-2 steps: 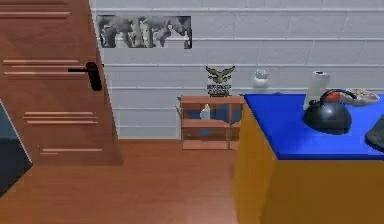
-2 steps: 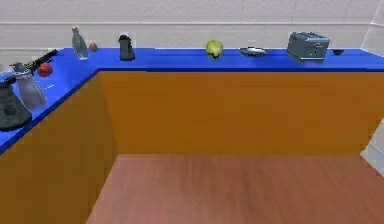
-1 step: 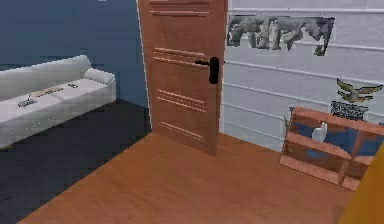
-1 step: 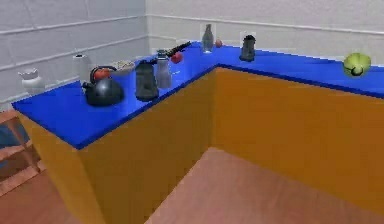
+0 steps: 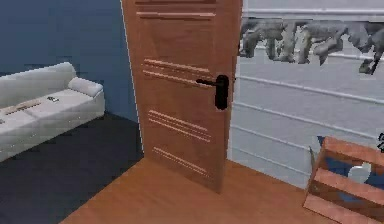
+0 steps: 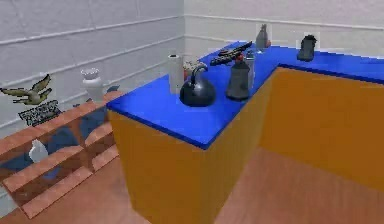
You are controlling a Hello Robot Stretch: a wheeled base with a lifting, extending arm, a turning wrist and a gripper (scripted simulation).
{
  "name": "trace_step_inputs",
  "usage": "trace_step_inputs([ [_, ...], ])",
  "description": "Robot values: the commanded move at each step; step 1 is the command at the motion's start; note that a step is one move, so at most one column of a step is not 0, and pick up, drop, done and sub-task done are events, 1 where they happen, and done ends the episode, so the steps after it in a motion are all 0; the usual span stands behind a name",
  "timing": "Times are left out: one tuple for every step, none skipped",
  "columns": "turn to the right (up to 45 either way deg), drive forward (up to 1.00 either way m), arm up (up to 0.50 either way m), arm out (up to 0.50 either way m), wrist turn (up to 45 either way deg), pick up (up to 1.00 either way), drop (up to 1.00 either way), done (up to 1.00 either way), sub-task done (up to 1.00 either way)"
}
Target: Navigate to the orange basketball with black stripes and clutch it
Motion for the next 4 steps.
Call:
trace_step_inputs([
  [-45.0, 0.0, 0.0, 0.0, 0.0, 0.0, 0.0, 0.0, 0.0],
  [-21.0, 0.0, 0.0, 0.0, 0.0, 0.0, 0.0, 0.0, 0.0],
  [0.0, 1.0, 0.0, 0.0, 0.0, 0.0, 0.0, 0.0, 0.0],
  [0.0, 1.0, 0.0, 0.0, 0.0, 0.0, 0.0, 0.0, 0.0],
])
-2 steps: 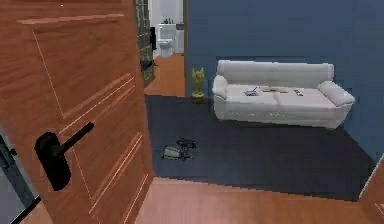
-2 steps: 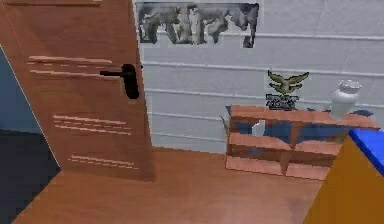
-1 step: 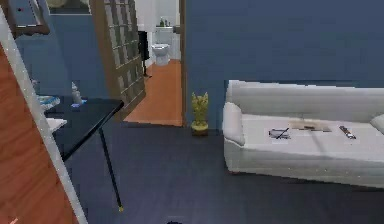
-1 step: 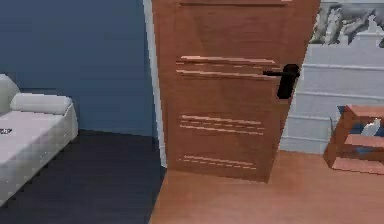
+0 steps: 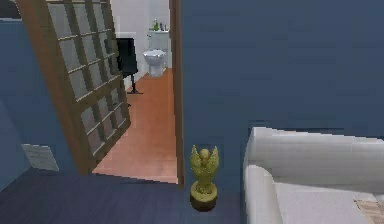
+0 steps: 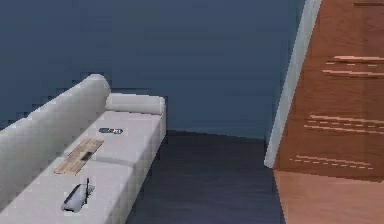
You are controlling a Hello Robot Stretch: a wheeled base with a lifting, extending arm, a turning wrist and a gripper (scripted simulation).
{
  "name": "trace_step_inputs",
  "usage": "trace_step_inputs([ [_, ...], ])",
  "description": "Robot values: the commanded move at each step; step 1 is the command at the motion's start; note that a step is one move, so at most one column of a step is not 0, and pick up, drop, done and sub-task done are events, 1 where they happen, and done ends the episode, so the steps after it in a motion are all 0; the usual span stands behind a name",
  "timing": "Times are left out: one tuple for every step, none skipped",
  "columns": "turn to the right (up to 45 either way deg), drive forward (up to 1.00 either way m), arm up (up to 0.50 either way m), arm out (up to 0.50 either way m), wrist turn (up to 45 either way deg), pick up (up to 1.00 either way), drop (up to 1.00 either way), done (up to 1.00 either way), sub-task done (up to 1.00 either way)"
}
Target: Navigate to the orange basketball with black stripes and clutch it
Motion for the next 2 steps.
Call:
trace_step_inputs([
  [-6.0, 0.0, 0.0, 0.0, 0.0, 0.0, 0.0, 0.0, 0.0],
  [0.0, 0.4, 0.0, 0.0, 0.0, 0.0, 0.0, 0.0, 0.0],
])
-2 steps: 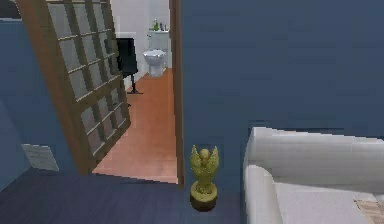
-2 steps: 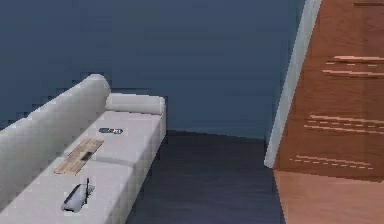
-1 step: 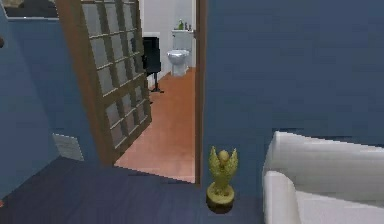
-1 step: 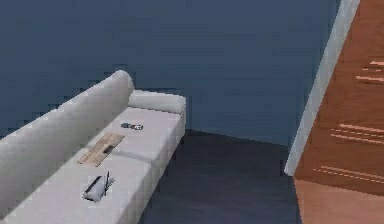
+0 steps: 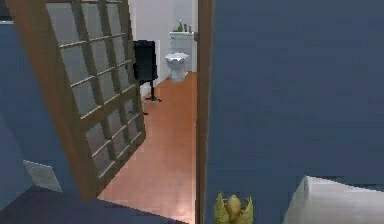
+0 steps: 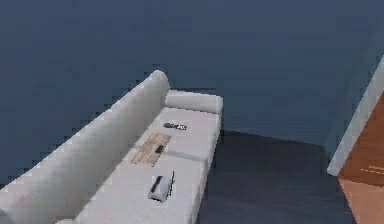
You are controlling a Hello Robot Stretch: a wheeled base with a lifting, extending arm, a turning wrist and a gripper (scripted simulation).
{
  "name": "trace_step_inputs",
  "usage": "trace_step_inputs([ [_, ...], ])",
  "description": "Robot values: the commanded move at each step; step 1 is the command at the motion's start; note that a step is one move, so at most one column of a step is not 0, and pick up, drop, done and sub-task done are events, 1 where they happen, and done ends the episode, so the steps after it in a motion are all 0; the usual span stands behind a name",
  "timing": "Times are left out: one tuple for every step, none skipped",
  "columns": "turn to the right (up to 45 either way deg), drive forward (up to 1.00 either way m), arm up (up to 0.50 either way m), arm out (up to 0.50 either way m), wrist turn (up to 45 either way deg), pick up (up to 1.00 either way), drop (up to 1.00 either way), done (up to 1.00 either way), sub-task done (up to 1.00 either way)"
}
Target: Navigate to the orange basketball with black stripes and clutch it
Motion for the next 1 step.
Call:
trace_step_inputs([
  [-15.0, 0.0, 0.0, 0.0, 0.0, 0.0, 0.0, 0.0, 0.0],
])
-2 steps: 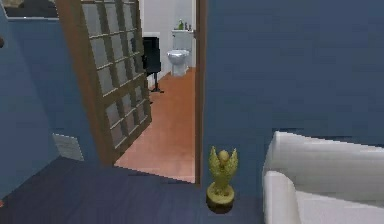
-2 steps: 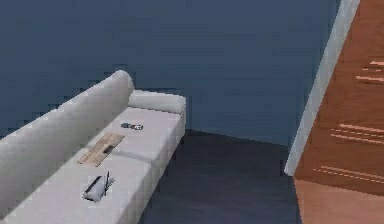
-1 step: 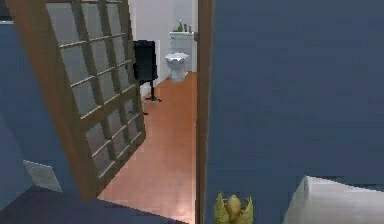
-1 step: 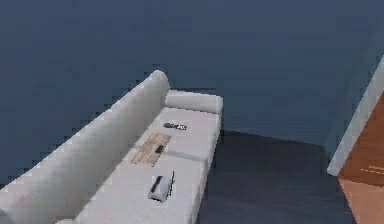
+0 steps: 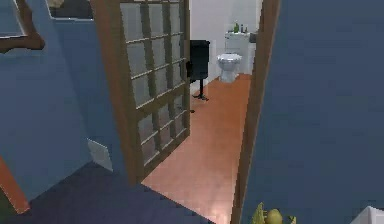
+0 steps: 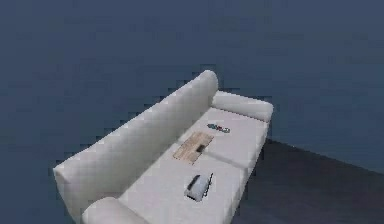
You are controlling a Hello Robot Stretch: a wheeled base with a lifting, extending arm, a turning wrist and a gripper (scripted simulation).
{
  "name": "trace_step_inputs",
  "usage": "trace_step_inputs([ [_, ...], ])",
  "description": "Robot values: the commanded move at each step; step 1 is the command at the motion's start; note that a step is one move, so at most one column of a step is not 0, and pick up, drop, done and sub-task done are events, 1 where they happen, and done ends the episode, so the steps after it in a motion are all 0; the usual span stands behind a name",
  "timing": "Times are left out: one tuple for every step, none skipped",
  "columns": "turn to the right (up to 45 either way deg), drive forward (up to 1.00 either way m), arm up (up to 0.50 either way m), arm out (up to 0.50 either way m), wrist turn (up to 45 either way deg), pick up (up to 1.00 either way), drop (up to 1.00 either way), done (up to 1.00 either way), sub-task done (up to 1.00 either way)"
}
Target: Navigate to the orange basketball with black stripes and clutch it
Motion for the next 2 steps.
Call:
trace_step_inputs([
  [0.0, 0.9, 0.0, 0.0, 0.0, 0.0, 0.0, 0.0, 0.0],
  [27.0, 0.0, 0.0, 0.0, 0.0, 0.0, 0.0, 0.0, 0.0],
])
